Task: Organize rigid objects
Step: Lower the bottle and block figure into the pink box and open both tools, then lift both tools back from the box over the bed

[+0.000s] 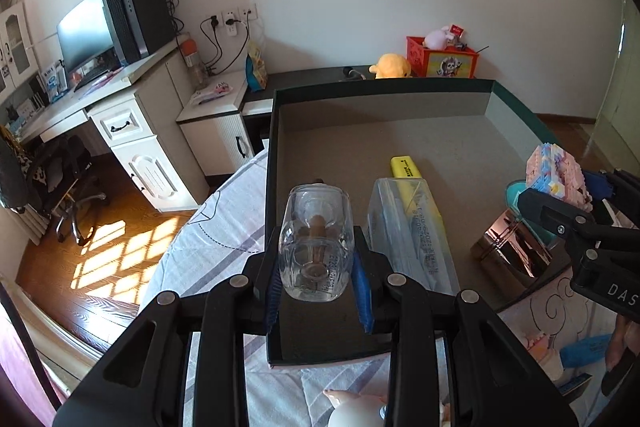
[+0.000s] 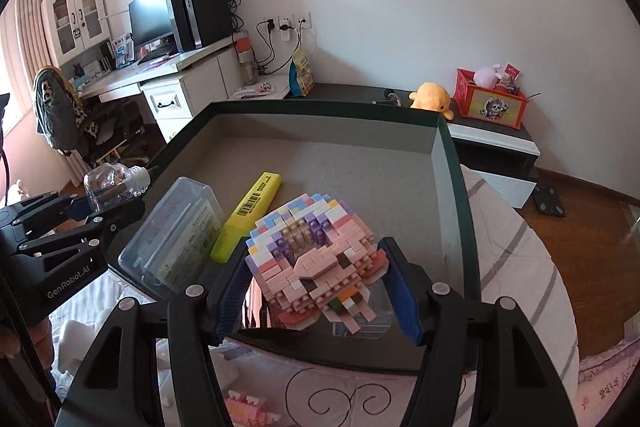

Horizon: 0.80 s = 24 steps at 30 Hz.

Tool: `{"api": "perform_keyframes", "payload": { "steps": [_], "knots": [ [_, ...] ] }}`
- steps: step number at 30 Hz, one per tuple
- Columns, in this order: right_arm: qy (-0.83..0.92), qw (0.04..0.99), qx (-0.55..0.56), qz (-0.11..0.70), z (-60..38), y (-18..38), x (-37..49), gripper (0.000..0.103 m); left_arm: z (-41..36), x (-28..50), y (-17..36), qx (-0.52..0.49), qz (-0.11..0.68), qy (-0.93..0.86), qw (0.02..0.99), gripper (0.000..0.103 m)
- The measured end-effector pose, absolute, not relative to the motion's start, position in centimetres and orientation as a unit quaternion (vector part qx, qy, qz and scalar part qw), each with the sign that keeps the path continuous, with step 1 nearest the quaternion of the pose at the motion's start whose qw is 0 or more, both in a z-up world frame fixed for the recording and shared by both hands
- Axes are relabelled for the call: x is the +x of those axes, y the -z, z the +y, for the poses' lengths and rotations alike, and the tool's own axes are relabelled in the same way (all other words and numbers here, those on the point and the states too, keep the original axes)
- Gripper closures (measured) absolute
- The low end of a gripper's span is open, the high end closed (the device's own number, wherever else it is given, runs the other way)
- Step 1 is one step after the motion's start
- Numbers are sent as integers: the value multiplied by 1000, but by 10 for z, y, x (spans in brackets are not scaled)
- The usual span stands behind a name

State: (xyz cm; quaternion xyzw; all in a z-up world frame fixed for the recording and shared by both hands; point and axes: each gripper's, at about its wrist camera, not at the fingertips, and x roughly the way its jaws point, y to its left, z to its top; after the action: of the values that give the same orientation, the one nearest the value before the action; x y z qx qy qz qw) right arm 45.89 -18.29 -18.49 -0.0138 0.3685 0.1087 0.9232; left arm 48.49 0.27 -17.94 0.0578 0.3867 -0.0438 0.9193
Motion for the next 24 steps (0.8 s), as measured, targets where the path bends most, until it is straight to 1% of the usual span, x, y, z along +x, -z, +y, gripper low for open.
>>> {"api": "perform_keyframes", "payload": {
  "steps": [3, 5, 6, 7, 8, 9, 10, 11, 12, 13, 15, 18, 21, 24],
  "knots": [
    [-113, 920, -1, 375, -183, 188, 468, 38, 4, 491, 180, 48, 392, 45, 918, 72],
    [-111, 919, 3, 378, -184, 190, 468, 31, 4, 489, 178, 50, 384, 42, 921, 69],
    [-108, 920, 3, 378, -184, 191, 466, 26, 4, 487, 177, 50, 383, 47, 921, 65],
    [-110, 920, 6, 375, -184, 190, 465, 26, 4, 485, 175, 48, 381, 54, 922, 61],
    [-110, 921, 11, 374, -186, 188, 463, 25, 4, 481, 173, 45, 378, 60, 923, 55],
    [-108, 921, 16, 373, -187, 186, 459, 22, 5, 475, 169, 45, 372, 61, 925, 48],
    [-109, 922, 18, 371, -189, 184, 457, 22, 5, 469, 165, 47, 362, 59, 929, 44],
    [-111, 924, 20, 366, -188, 180, 452, 22, 5, 462, 160, 47, 349, 61, 934, 33],
    [-112, 926, 22, 361, -189, 175, 445, 22, 6, 453, 153, 44, 336, 64, 939, 25],
    [-111, 927, 22, 357, -191, 172, 439, 21, 8, 445, 146, 38, 324, 67, 943, 22],
    [-107, 931, 21, 349, -190, 162, 424, 19, 14, 424, 133, 25, 305, 76, 949, 13],
    [-106, 940, 18, 323, -189, 143, 392, 15, 20, 388, 116, 21, 279, 68, 958, 9],
    [-108, 951, 17, 290, -185, 122, 352, 14, 27, 347, 100, 5, 249, 54, 967, 3],
    [-107, 960, 15, 258, -180, 106, 307, 14, 31, 300, 87, -2, 216, 41, 976, 0]
  ]
}}
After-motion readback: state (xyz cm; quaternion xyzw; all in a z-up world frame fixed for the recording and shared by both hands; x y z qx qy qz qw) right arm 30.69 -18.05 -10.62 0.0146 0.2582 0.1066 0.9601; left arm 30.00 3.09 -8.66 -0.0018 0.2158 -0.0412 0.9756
